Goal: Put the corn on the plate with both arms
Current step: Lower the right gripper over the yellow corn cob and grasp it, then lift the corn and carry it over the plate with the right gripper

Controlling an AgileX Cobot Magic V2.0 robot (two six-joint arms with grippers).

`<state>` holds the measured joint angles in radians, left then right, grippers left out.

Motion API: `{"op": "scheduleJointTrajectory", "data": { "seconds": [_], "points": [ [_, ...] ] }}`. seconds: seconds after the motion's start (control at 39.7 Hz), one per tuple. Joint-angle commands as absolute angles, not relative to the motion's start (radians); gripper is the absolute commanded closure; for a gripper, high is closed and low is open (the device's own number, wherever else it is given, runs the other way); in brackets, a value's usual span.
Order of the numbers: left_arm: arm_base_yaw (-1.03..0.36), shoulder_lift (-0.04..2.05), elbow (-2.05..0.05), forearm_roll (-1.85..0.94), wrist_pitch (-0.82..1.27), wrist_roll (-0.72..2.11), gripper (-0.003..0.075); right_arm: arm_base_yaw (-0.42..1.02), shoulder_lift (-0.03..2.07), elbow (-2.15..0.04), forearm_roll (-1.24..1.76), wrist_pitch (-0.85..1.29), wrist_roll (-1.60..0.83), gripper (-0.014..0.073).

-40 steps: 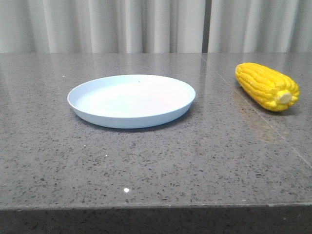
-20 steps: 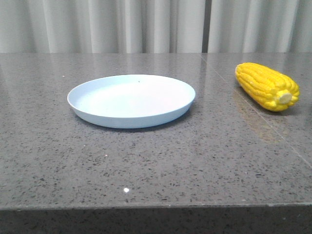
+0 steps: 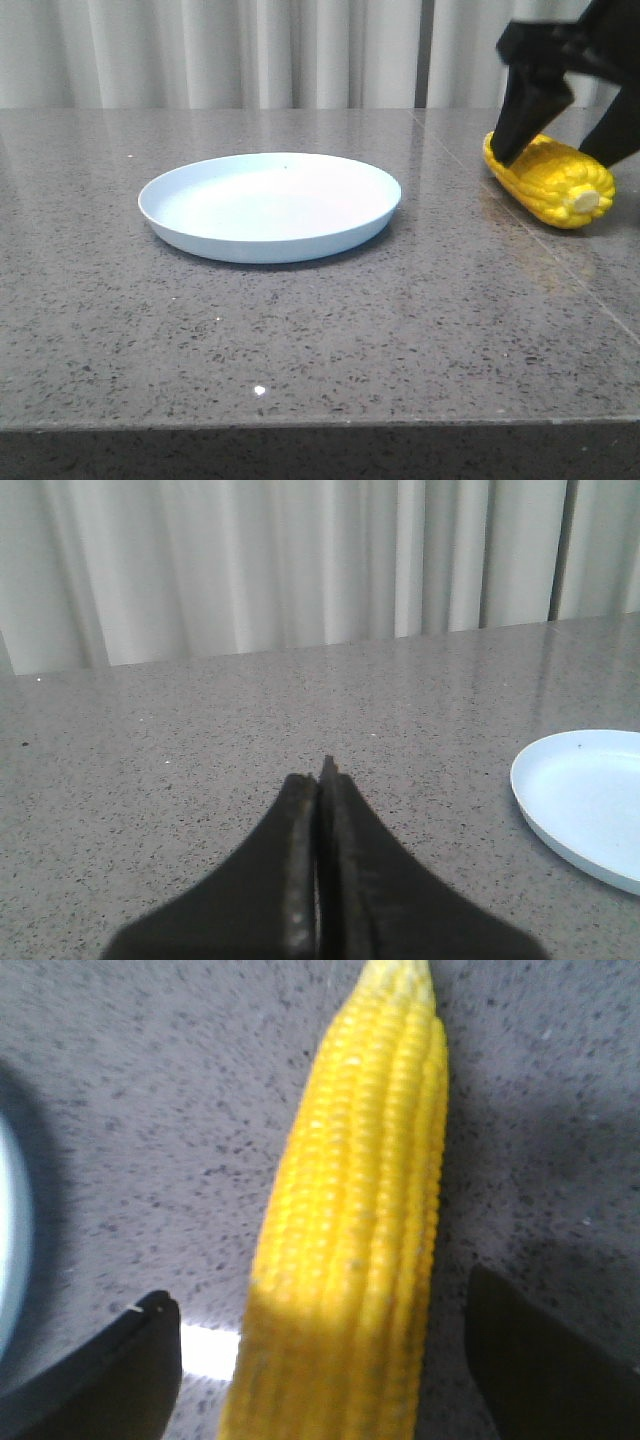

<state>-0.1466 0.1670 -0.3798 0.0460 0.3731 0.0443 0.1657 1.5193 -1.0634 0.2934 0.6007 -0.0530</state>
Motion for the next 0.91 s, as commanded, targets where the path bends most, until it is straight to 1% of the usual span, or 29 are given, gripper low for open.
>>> {"op": "scheduleJointTrajectory", "data": {
  "seconds": [0.0,0.05,0.1,0.15,0.23,0.28,0.33,0.4,0.45,0.63,0.76,0.88],
  "points": [
    [-0.148,0.178,-0.406,0.048,0.3,0.046,0.0741,0.165,1.521,-1.1,0.309,0.541,-0.054,-0.0007],
    [-0.148,0.178,-0.406,0.048,0.3,0.046,0.0741,0.165,1.533,-1.1,0.309,0.542,-0.054,-0.0006],
    [-0.148,0.178,-0.406,0.048,0.3,0.046,0.0741,0.165,1.534,-1.1,0.31,0.548,-0.054,0.0016],
    [-0.148,0.178,-0.406,0.048,0.3,0.046,0.0741,0.165,1.533,-1.102,0.313,0.55,-0.054,0.007],
    [-0.148,0.178,-0.406,0.048,0.3,0.046,0.0741,0.165,1.526,-1.107,0.315,0.56,-0.054,0.0187],
    [-0.148,0.178,-0.406,0.048,0.3,0.046,0.0741,0.165,1.52,-1.115,0.315,0.574,-0.054,0.0284],
    [-0.148,0.178,-0.406,0.048,0.3,0.046,0.0741,0.165,1.511,-1.119,0.315,0.579,-0.054,0.0354],
    [-0.148,0.178,-0.406,0.048,0.3,0.046,0.0741,0.165,1.495,-1.128,0.315,0.586,-0.054,0.0421],
    [-0.148,0.178,-0.406,0.048,0.3,0.046,0.0741,0.165,1.481,-1.135,0.315,0.587,-0.054,0.0434],
    [-0.148,0.178,-0.406,0.048,0.3,0.046,0.0741,0.192,1.404,-1.136,0.363,0.573,-0.054,0.0431],
    [-0.148,0.178,-0.406,0.048,0.3,0.046,0.0741,0.288,1.388,-1.167,0.363,0.58,-0.046,0.0431],
    [-0.148,0.178,-0.406,0.048,0.3,0.046,0.0741,0.417,1.412,-1.211,0.35,0.557,0.027,0.0433]
  ]
}}
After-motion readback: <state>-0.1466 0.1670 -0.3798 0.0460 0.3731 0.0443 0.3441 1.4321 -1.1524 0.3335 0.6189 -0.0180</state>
